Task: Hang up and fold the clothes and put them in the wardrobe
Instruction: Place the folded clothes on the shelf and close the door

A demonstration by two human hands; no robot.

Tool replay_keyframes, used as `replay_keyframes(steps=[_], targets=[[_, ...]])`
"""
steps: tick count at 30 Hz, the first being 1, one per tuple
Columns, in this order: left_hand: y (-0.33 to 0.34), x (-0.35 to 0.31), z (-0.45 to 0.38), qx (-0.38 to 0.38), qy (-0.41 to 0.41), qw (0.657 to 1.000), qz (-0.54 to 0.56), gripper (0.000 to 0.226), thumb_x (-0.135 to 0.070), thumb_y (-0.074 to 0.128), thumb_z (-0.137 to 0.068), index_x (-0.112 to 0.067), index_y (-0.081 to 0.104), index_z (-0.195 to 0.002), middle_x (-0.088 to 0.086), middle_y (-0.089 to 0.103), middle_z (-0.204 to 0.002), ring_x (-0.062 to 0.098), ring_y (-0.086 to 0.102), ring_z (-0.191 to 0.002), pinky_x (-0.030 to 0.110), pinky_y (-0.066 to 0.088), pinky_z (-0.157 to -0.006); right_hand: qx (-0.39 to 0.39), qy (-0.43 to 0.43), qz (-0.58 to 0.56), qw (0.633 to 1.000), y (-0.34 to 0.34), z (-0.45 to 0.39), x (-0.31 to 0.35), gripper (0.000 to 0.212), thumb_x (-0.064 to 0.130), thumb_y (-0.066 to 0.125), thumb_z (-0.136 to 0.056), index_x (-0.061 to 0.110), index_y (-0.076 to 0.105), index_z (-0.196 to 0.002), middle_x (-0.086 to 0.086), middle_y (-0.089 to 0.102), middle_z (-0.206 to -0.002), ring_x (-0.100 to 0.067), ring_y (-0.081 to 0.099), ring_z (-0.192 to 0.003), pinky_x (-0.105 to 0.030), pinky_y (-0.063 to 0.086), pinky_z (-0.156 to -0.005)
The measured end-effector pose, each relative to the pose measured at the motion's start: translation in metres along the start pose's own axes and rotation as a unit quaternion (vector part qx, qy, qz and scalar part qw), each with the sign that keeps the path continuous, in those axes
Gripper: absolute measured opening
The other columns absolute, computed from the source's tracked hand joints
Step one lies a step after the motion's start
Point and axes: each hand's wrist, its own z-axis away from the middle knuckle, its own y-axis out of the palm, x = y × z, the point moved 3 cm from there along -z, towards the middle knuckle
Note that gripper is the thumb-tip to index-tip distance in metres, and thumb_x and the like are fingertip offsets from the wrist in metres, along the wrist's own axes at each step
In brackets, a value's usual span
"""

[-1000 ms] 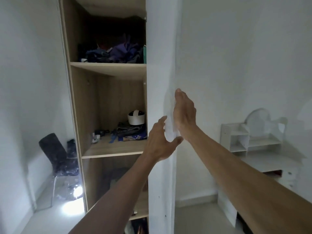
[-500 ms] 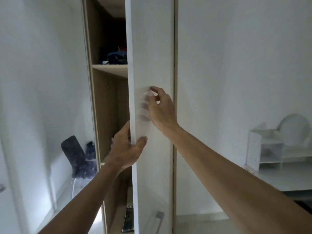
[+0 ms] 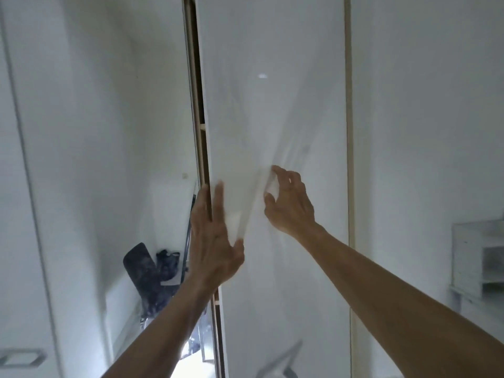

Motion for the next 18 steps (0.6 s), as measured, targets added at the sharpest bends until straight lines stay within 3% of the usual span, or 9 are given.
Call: replay_keyframes(steps=[3, 6, 11, 14, 18], targets=[[0.012, 0.019, -0.023, 0.023, 0.047, 0.978, -0.2, 0.109, -0.036, 0.072, -0.077, -0.023, 0.004, -0.16, 0.01, -0.022, -0.164, 0.036, -0.018, -0.151, 0.061, 0.011, -0.12, 0.008, -0.002, 0.04, 0.999, 0.022, -0.017, 0.002, 0.067, 0.029, 0.052, -0.1, 0.033, 0.015, -0.156, 0.003, 0.012, -0.162, -0.022, 0.025, -0.144, -0.042, 0.045, -0.099], [0.032, 0.042, -0.049, 0.053, 0.059, 0.958, -0.275, 0.102, -0.054, 0.057, -0.086, -0.021, -0.006, -0.159, 0.01, -0.031, -0.161, 0.036, -0.026, -0.148, 0.063, 0.003, -0.12, 0.003, -0.014, 0.062, 0.998, 0.037, -0.037, 0.004, 0.071, 0.028, 0.052, -0.1, 0.034, 0.01, -0.158, 0.003, 0.004, -0.166, -0.022, 0.015, -0.15, -0.043, 0.044, -0.102], [0.064, 0.073, -0.092, 0.043, 0.046, 0.966, -0.249, 0.088, -0.071, 0.031, -0.095, -0.03, -0.016, -0.156, 0.003, -0.032, -0.161, 0.034, -0.027, -0.148, 0.064, 0.001, -0.119, -0.014, -0.06, 0.11, 0.992, 0.06, -0.075, -0.009, 0.07, 0.04, 0.036, -0.104, 0.038, -0.006, -0.159, 0.005, -0.018, -0.167, -0.023, -0.01, -0.155, -0.054, 0.021, -0.119], [0.079, 0.086, -0.112, 0.032, 0.031, 0.969, -0.244, 0.084, -0.074, 0.023, -0.095, -0.032, -0.018, -0.156, 0.0, -0.032, -0.161, 0.034, -0.028, -0.148, 0.065, 0.001, -0.118, -0.033, -0.093, 0.156, 0.983, 0.071, -0.1, -0.018, 0.067, 0.052, 0.024, -0.104, 0.039, -0.016, -0.157, 0.004, -0.031, -0.163, -0.025, -0.026, -0.151, -0.062, 0.006, -0.119], [0.098, 0.105, -0.131, 0.044, -0.009, 0.971, -0.233, 0.084, -0.078, 0.015, -0.092, -0.035, -0.024, -0.153, -0.002, -0.039, -0.158, 0.036, -0.033, -0.145, 0.068, 0.003, -0.117, -0.03, -0.097, 0.168, 0.98, 0.085, -0.129, -0.034, 0.066, 0.058, 0.015, -0.103, 0.04, -0.024, -0.154, 0.007, -0.036, -0.16, -0.024, -0.034, -0.147, -0.066, -0.004, -0.119]])
